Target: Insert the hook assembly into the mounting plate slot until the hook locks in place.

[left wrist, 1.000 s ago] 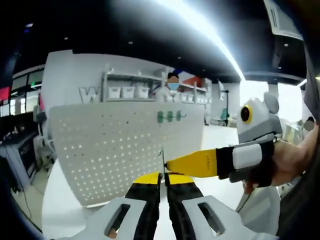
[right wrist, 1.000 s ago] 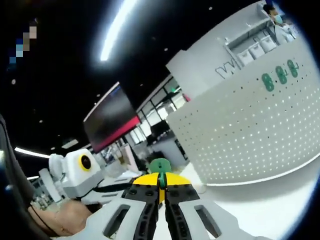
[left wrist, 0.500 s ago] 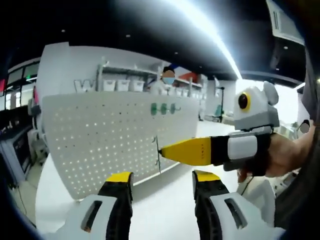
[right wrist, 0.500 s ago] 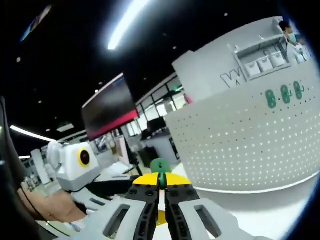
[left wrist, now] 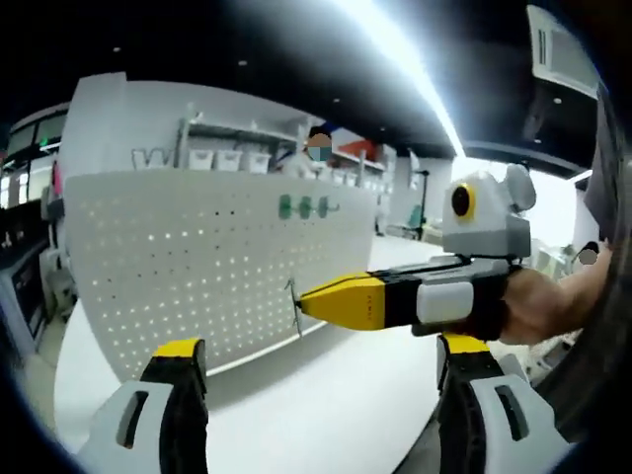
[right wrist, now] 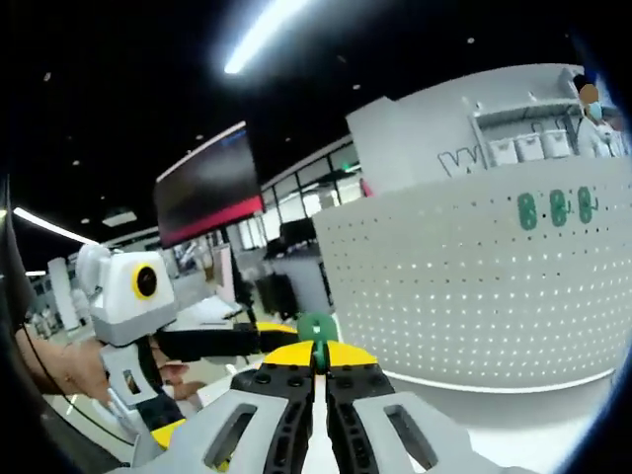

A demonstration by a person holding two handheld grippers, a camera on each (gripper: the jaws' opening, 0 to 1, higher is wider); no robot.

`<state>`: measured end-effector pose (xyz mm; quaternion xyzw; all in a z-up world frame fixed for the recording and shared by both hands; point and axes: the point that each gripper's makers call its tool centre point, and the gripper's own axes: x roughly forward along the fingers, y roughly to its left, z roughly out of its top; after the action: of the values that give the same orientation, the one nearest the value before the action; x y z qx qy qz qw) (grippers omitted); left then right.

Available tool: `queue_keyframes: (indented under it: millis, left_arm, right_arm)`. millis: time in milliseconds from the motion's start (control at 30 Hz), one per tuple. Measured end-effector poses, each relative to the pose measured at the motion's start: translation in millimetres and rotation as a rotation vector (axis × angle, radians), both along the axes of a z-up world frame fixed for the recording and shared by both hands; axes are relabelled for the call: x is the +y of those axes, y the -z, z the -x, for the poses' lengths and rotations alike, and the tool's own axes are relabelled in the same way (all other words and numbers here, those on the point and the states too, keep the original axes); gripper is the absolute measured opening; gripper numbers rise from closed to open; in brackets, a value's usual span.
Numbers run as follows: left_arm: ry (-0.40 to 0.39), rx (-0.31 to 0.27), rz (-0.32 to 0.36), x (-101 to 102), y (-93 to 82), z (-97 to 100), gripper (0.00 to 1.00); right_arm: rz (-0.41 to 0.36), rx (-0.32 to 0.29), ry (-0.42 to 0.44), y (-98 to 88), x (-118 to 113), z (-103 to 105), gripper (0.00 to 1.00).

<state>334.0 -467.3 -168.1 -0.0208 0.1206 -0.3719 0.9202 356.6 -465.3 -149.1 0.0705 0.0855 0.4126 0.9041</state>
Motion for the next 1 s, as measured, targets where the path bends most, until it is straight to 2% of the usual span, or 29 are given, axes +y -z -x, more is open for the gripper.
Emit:
queue_keyframes:
  millis: [300, 567, 1000]
  left_arm:
    - [-0.016, -0.027, 0.005, 0.6, -11.4, -1.9, 1.00]
    - [-0.037, -0.017, -0.004, 8.1, -9.0, -4.2, 1.00]
    - [-0.048, 0.012, -0.010, 12.6, 0.3, -4.6, 1.00]
  right_arm:
    - [0.022, -0.036, 0.074, 0.9, -14.9, -17.0, 0.00]
    - [0.012, -0.083, 0.135, -13.3, -30.7, -39.5, 0.00]
    - [0.029, -0.151, 0.287, -32.2, -86.6, -96.5, 0.00]
